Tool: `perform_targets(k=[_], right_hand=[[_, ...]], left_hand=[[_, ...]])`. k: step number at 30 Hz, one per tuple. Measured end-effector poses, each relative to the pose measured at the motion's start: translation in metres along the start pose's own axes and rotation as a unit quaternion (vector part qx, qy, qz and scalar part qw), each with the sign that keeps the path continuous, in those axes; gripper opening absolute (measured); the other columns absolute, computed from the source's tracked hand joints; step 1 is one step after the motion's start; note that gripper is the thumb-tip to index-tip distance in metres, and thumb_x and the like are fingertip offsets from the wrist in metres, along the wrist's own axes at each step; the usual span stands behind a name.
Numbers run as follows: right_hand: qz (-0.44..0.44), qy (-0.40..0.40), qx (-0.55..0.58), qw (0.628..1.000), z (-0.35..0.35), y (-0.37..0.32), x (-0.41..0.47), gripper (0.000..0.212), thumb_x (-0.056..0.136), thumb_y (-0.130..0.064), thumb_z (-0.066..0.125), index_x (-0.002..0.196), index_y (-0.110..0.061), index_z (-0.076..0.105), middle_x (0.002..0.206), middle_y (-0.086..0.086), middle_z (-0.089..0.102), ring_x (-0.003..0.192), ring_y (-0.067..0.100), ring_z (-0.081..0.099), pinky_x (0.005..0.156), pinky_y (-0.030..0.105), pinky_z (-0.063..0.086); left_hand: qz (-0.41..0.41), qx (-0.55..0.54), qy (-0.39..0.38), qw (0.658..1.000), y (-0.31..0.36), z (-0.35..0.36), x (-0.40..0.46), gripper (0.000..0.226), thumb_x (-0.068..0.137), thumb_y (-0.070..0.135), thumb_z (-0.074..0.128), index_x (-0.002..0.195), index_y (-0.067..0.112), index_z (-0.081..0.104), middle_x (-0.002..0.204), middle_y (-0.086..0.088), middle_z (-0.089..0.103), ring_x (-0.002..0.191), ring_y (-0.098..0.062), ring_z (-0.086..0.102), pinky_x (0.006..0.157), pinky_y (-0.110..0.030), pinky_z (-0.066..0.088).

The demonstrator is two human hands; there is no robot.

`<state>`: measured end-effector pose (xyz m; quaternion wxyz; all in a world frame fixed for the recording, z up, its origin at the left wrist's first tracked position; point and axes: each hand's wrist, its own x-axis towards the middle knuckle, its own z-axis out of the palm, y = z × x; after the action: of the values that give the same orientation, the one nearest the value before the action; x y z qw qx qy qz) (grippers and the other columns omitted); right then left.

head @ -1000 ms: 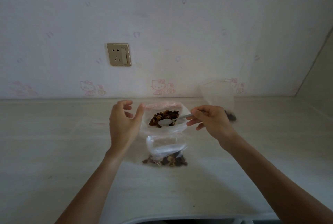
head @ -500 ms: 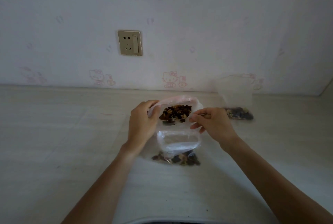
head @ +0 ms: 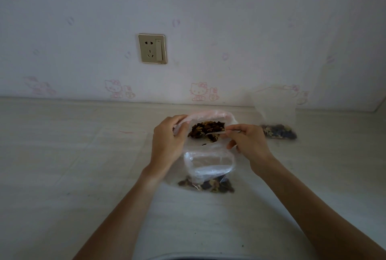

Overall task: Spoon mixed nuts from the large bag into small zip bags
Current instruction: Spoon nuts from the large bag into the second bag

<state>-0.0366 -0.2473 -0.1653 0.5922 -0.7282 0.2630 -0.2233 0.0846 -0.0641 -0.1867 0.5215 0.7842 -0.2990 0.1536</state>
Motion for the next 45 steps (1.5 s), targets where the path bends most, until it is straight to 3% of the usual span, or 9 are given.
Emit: perform_targets(k=[8,14,21,26,30,33,38,42,45], right_hand=[[0.03,-0.02,0.043,0.998,0.011,-0.006,-0.004,0.017,0.102,-0.005,0.057,0.098,-0.014,0.07,0.096,0.01,0.077,0.049,0.018,0.068,0.046,0.024,0.048],[0.015,-0.008,0.031,0.999,-0.008,-0.006,-0.006,0.016,0.103,-0.005,0.054,0.102,-0.011,0.069,0.08,0.0,0.079,0.051,0.023,0.069,0.043,0.027,0.052],[0.01,-0.025,0.051,0.998,-0.028,-0.021,-0.011,0.014,0.104,-0.006,0.054,0.106,-0.007,0.068,0.087,0.003,0.08,0.065,0.027,0.076,0.047,0.028,0.055],[-0.011,-0.023,0.074,0.997,-0.044,-0.034,-0.02,0.015,0.104,-0.005,0.054,0.106,-0.004,0.068,0.088,0.007,0.08,0.068,0.026,0.076,0.047,0.027,0.054],[-0.012,-0.016,0.092,0.996,-0.058,-0.04,-0.031,0.015,0.104,-0.006,0.053,0.105,-0.004,0.069,0.089,0.009,0.08,0.068,0.026,0.076,0.047,0.027,0.054],[-0.021,-0.028,0.102,0.994,-0.067,-0.038,-0.04,0.015,0.103,-0.005,0.054,0.105,-0.003,0.069,0.09,0.012,0.08,0.069,0.028,0.076,0.047,0.028,0.054],[-0.034,-0.065,0.084,0.994,-0.076,-0.025,-0.059,0.016,0.103,-0.003,0.053,0.104,-0.003,0.069,0.091,0.016,0.079,0.074,0.033,0.077,0.049,0.029,0.055],[-0.092,-0.086,0.006,0.992,-0.069,-0.02,-0.074,0.018,0.103,-0.004,0.055,0.101,-0.01,0.071,0.088,0.008,0.08,0.077,0.027,0.077,0.054,0.03,0.055],[-0.225,-0.093,-0.118,0.963,-0.063,-0.024,-0.09,0.017,0.103,-0.011,0.057,0.103,-0.019,0.071,0.084,-0.006,0.078,0.081,0.008,0.074,0.064,0.023,0.057]], left_hand=[[0.013,0.007,-0.007,1.0,0.001,-0.002,-0.001,0.027,0.1,0.019,0.066,0.125,0.014,0.073,0.105,0.008,0.072,0.093,0.013,0.062,0.076,-0.002,0.043],[-0.008,0.01,-0.002,1.0,0.0,-0.002,0.0,0.027,0.103,0.026,0.06,0.125,0.018,0.073,0.112,0.006,0.073,0.097,0.003,0.064,0.08,-0.001,0.043],[-0.034,0.019,-0.009,0.999,0.001,-0.01,-0.001,0.034,0.099,0.045,0.062,0.123,0.024,0.072,0.108,0.014,0.069,0.096,0.013,0.06,0.076,-0.001,0.042],[-0.079,0.002,0.043,0.996,-0.001,-0.026,-0.01,0.051,0.089,0.049,0.074,0.131,0.025,0.058,0.11,0.014,0.061,0.093,0.001,0.064,0.076,-0.016,0.049],[-0.081,0.01,0.073,0.994,0.009,-0.039,-0.021,0.036,0.086,0.046,0.079,0.109,0.028,0.058,0.094,0.012,0.062,0.082,-0.002,0.063,0.068,-0.01,0.045],[-0.067,0.018,0.014,0.998,0.021,-0.043,-0.034,0.018,0.089,0.046,0.074,0.084,0.032,0.063,0.075,0.011,0.067,0.073,0.0,0.064,0.062,-0.008,0.044],[-0.086,0.094,-0.118,0.985,0.031,-0.041,-0.055,0.039,0.092,0.065,0.06,0.073,0.032,0.069,0.068,0.021,0.067,0.07,0.004,0.064,0.057,-0.019,0.043],[-0.093,0.07,-0.137,0.984,0.039,-0.042,-0.055,0.02,0.094,0.041,0.07,0.075,0.035,0.073,0.066,0.019,0.068,0.065,0.002,0.065,0.06,-0.018,0.047],[-0.074,0.012,-0.147,0.986,0.047,-0.046,-0.057,0.019,0.097,0.032,0.069,0.079,0.03,0.074,0.069,0.014,0.069,0.062,-0.007,0.065,0.057,-0.02,0.05]])
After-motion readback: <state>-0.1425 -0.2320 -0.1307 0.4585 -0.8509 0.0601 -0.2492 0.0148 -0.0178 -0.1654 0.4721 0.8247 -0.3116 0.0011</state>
